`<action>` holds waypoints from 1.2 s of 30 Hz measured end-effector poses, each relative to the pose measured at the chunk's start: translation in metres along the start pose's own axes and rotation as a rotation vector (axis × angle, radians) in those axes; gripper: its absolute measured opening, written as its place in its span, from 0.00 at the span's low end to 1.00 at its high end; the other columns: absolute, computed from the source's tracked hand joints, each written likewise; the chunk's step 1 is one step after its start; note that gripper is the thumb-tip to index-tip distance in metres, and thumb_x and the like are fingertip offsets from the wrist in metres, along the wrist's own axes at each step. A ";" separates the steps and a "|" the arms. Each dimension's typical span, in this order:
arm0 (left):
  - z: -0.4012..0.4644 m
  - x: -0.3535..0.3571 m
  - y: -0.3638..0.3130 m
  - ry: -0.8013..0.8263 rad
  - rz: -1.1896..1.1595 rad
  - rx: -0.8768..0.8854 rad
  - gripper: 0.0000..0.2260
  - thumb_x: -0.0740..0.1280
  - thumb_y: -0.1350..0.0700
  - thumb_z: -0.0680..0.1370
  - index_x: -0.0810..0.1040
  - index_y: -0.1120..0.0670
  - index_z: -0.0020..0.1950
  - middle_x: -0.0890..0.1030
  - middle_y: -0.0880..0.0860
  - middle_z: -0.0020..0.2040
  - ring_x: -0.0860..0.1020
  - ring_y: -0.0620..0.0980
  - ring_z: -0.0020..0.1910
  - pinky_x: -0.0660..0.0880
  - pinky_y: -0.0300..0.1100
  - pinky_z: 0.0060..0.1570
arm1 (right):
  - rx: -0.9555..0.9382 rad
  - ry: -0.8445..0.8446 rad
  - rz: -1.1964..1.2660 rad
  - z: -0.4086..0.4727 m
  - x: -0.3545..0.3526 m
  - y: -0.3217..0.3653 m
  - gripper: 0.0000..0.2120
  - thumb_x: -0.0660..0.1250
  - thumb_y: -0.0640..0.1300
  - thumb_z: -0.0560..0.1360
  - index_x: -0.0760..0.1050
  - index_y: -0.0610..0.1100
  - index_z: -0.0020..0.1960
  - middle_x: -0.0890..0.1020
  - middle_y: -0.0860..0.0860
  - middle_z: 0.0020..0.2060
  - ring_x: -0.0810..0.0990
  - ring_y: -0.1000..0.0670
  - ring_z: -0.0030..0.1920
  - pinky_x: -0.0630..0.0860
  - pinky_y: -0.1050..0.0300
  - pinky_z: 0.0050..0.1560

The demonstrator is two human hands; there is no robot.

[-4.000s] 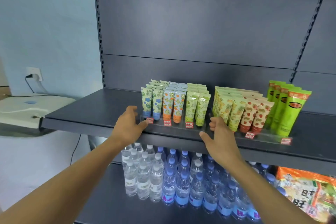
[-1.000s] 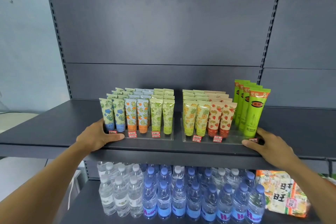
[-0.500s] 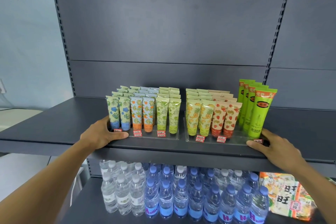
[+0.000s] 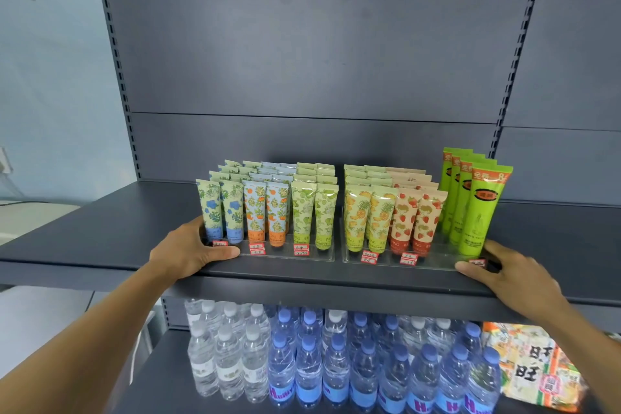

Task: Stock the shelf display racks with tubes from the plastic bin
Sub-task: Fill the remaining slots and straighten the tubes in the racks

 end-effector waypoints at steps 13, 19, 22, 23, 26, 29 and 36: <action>0.000 0.001 -0.003 0.012 0.014 0.011 0.33 0.74 0.35 0.61 0.71 0.44 0.62 0.79 0.48 0.60 0.77 0.52 0.58 0.72 0.51 0.62 | 0.004 0.000 -0.037 -0.004 -0.005 0.011 0.62 0.32 0.86 0.42 0.70 0.61 0.65 0.81 0.50 0.58 0.79 0.41 0.57 0.73 0.47 0.55; 0.001 0.001 -0.003 0.014 0.030 0.008 0.38 0.71 0.29 0.56 0.71 0.42 0.62 0.79 0.47 0.60 0.77 0.51 0.58 0.72 0.52 0.62 | 0.013 0.024 -0.028 -0.004 -0.005 0.011 0.55 0.38 0.86 0.49 0.71 0.59 0.65 0.80 0.50 0.59 0.78 0.41 0.58 0.72 0.47 0.56; 0.002 0.002 -0.001 0.011 0.044 0.000 0.44 0.67 0.22 0.49 0.70 0.40 0.61 0.79 0.45 0.59 0.78 0.51 0.57 0.73 0.52 0.61 | 0.023 0.051 -0.020 -0.003 -0.004 0.010 0.35 0.54 0.73 0.65 0.71 0.58 0.66 0.79 0.49 0.61 0.76 0.41 0.60 0.71 0.47 0.58; 0.002 0.002 -0.001 0.009 0.045 -0.004 0.45 0.66 0.22 0.48 0.70 0.39 0.61 0.79 0.45 0.59 0.78 0.51 0.57 0.73 0.52 0.61 | 0.023 0.056 -0.018 -0.003 -0.004 0.010 0.31 0.56 0.69 0.67 0.70 0.58 0.66 0.79 0.49 0.61 0.76 0.41 0.61 0.71 0.47 0.58; 0.003 0.002 0.000 0.001 0.055 -0.011 0.45 0.64 0.21 0.46 0.70 0.39 0.60 0.80 0.45 0.59 0.78 0.51 0.57 0.74 0.52 0.60 | 0.031 0.066 -0.010 -0.003 -0.003 0.009 0.25 0.61 0.64 0.71 0.71 0.58 0.66 0.79 0.49 0.61 0.76 0.41 0.61 0.71 0.47 0.58; 0.003 0.003 0.000 0.000 0.061 -0.015 0.46 0.64 0.20 0.46 0.70 0.38 0.60 0.80 0.45 0.59 0.78 0.51 0.57 0.74 0.52 0.60 | 0.043 0.065 -0.012 -0.003 -0.004 0.010 0.28 0.59 0.67 0.69 0.71 0.58 0.65 0.80 0.49 0.60 0.77 0.41 0.60 0.71 0.47 0.58; 0.001 0.002 -0.002 0.001 0.075 -0.012 0.46 0.63 0.21 0.47 0.71 0.39 0.61 0.79 0.46 0.59 0.78 0.51 0.57 0.73 0.52 0.61 | 0.033 0.037 -0.007 -0.002 -0.003 0.011 0.50 0.42 0.85 0.53 0.73 0.59 0.63 0.81 0.51 0.57 0.78 0.41 0.57 0.71 0.47 0.57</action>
Point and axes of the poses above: each hand's wrist, its own z-axis towards the middle knuckle, its own x-axis out of the palm, y = z × x, the point moved 4 cm from there along z, towards the middle knuckle
